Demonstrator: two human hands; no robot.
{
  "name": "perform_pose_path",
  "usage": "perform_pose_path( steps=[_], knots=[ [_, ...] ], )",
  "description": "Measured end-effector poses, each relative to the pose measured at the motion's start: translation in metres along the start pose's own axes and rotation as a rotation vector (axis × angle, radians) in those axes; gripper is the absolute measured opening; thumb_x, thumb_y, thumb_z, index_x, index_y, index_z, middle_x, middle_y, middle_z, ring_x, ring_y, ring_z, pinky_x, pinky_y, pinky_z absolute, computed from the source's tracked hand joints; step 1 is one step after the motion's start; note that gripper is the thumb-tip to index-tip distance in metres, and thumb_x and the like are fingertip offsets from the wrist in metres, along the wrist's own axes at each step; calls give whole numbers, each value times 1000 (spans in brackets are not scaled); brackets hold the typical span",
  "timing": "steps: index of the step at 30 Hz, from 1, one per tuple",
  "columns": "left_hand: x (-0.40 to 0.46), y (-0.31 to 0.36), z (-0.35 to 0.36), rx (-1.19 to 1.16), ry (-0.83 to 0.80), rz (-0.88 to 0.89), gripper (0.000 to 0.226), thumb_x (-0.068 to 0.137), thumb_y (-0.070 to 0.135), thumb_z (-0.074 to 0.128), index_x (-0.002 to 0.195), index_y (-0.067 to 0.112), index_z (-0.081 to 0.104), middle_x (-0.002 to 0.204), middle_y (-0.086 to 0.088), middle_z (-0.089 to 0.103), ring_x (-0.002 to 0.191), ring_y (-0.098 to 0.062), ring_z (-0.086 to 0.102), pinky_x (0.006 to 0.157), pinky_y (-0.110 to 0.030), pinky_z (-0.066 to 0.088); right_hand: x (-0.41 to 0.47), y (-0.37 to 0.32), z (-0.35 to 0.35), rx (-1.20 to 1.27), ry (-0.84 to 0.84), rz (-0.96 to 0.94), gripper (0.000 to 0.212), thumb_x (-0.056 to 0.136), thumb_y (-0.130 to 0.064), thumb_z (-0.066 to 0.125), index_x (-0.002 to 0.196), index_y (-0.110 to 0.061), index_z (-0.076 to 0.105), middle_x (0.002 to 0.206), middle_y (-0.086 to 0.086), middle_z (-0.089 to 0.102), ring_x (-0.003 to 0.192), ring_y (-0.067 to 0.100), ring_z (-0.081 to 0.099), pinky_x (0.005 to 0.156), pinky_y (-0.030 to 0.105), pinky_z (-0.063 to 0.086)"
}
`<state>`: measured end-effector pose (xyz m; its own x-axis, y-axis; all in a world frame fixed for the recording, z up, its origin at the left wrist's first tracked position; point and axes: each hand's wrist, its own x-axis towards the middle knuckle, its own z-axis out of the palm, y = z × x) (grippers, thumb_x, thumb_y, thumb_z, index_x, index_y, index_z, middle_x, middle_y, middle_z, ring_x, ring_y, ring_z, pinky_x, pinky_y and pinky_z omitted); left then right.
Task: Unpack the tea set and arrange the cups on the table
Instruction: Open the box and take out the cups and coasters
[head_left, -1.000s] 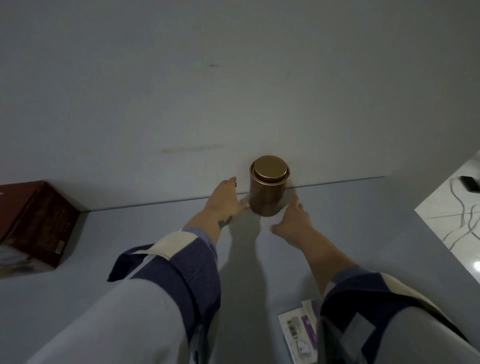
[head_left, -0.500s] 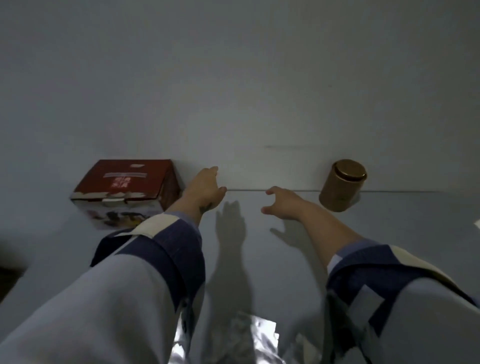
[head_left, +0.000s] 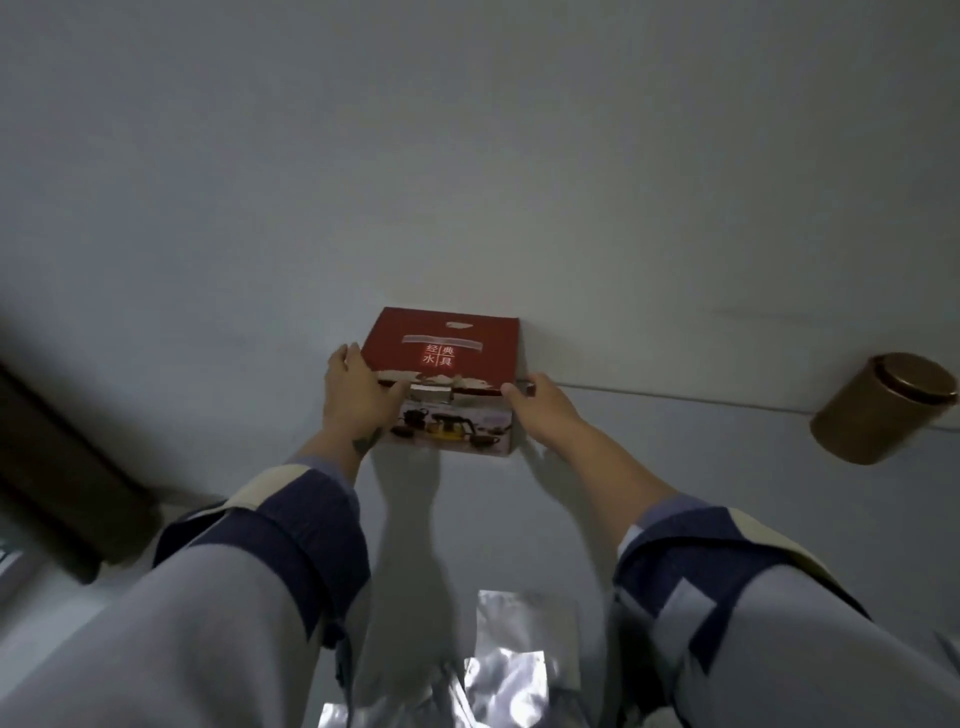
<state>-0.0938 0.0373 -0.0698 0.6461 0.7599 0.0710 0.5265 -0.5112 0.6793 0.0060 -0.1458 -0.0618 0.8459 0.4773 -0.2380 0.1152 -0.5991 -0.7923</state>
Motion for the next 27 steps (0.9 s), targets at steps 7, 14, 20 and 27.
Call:
perform_pose_path(
  steps=[7,14,20,27],
  knots=[
    [11,-23,2,-191,-96,-59,64,75,33,77,127,11,47,126,-8,58,113,-25,59,94,-38,49,25,-4,33,67,67,31,49,99,-33,46,144,-17,36,140,7,53,125,26,52,102,36,43],
    [-4,-30,-4,-103,-92,-90,70,73,31,79,129,11,42,127,-6,57,113,-25,59,92,-37,48,8,2,41,141,90,23,53,100,-29,43,150,-29,25,141,4,51,126,25,51,105,39,43],
    [-38,-39,-16,-62,-56,-189,60,71,23,72,123,13,45,117,-5,61,103,-25,62,88,-37,51,-27,21,47,128,85,-62,49,99,-31,45,146,-33,30,135,-1,56,119,21,55,89,31,45],
    [-43,-26,-32,-168,71,-166,47,77,14,57,123,18,48,117,-2,61,107,-25,59,100,-45,44,-42,15,45,528,165,-92,42,95,-31,56,136,-25,50,121,-4,59,115,17,57,79,19,50]
  ],
)
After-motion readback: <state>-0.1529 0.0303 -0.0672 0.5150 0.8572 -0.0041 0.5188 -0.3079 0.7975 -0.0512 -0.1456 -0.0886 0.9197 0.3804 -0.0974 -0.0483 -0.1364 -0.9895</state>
